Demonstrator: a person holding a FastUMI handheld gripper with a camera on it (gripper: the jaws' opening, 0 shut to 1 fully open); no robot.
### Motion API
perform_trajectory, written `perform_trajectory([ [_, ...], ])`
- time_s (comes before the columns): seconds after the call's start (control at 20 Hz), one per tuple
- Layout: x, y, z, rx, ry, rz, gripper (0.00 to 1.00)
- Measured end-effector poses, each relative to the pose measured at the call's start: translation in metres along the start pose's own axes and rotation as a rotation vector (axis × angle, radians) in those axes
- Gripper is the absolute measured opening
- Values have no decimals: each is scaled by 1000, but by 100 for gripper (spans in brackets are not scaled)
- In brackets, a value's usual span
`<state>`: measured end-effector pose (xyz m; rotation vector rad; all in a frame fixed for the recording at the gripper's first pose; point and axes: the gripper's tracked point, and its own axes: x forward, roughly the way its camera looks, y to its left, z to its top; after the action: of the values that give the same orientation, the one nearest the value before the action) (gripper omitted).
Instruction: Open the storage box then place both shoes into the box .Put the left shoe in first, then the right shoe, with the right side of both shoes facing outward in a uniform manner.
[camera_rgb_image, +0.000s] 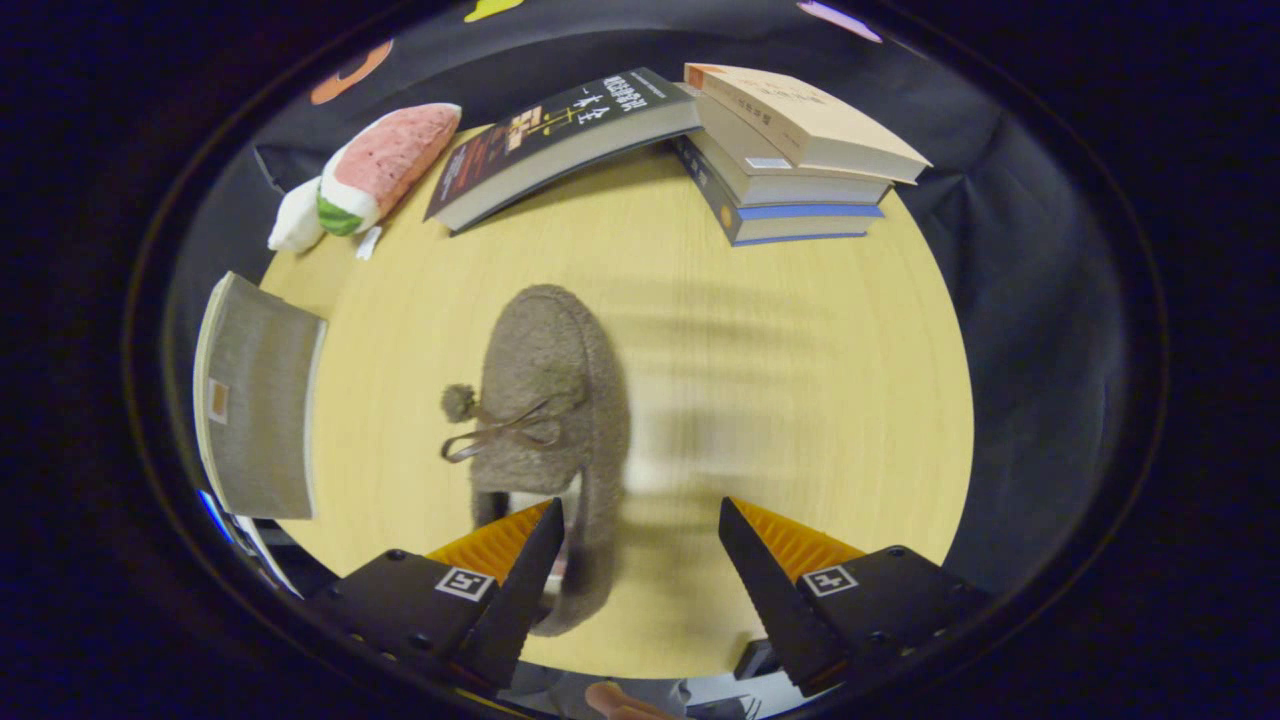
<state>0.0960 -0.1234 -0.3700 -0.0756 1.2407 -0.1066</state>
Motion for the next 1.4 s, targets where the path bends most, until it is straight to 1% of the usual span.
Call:
perform_trajectory([
  [0.1,11,7,5,-11,-4,19,94],
  [0.2,18,21,1,6,29,74,64],
  [0.3,20,33,2,45,31,127,34],
  [0.35,20,35,3,63,31,136,20],
  [0.4,19,35,2,64,29,138,14],
  [0.5,17,34,3,49,13,153,5],
  [0.55,15,33,0,85,15,164,1],
  [0.6,15,34,-6,113,41,178,1],
  [0.7,5,42,-15,159,77,232,0],
  [0.8,-11,53,-16,172,73,284,0],
  [0.95,-52,76,-15,171,51,352,0],
  [1.05,-81,97,-7,169,24,384,0],
  [1.2,-125,131,12,171,-60,403,0],
  [1.4,-179,202,39,92,-178,455,0],
])
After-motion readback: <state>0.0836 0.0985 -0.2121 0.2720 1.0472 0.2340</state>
